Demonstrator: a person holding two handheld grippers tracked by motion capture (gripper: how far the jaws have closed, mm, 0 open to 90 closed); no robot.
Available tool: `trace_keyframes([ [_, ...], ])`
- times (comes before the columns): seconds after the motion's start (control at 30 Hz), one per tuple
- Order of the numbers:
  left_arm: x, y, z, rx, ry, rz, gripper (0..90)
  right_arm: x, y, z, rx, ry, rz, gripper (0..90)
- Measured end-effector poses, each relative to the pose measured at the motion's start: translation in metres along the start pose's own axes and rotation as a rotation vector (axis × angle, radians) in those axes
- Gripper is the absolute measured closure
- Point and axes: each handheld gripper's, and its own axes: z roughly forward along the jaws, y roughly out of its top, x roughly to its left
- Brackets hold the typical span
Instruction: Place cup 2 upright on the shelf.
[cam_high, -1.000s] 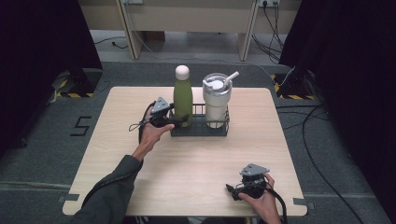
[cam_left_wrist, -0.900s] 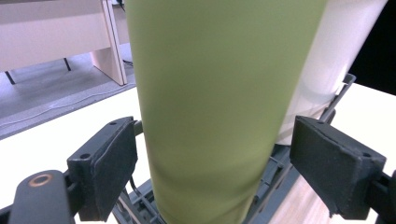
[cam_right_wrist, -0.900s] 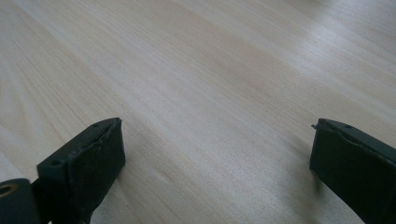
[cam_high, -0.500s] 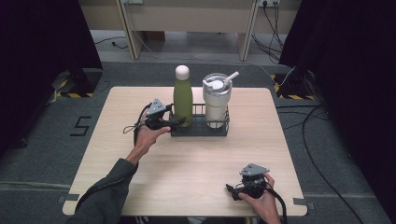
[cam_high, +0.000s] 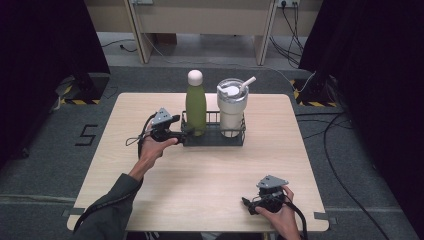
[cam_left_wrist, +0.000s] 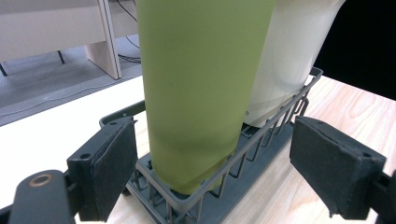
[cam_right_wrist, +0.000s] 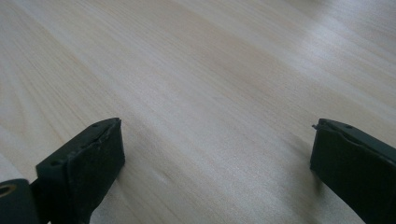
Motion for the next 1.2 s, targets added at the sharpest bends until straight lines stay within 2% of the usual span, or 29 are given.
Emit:
trace_keyframes([
  [0.53, -0.004, -0.001, -0.016, 0.000, -0.016, -0.019, 14.9, 0.000, 0.000, 0.000, 0.001, 0.000, 0.001, 3.3],
  [1.2, -0.005, -0.012, -0.031, 0.012, -0.025, -0.056, 14.9, 0.000, 0.000, 0.000, 0.002, 0.001, 0.002, 3.2],
])
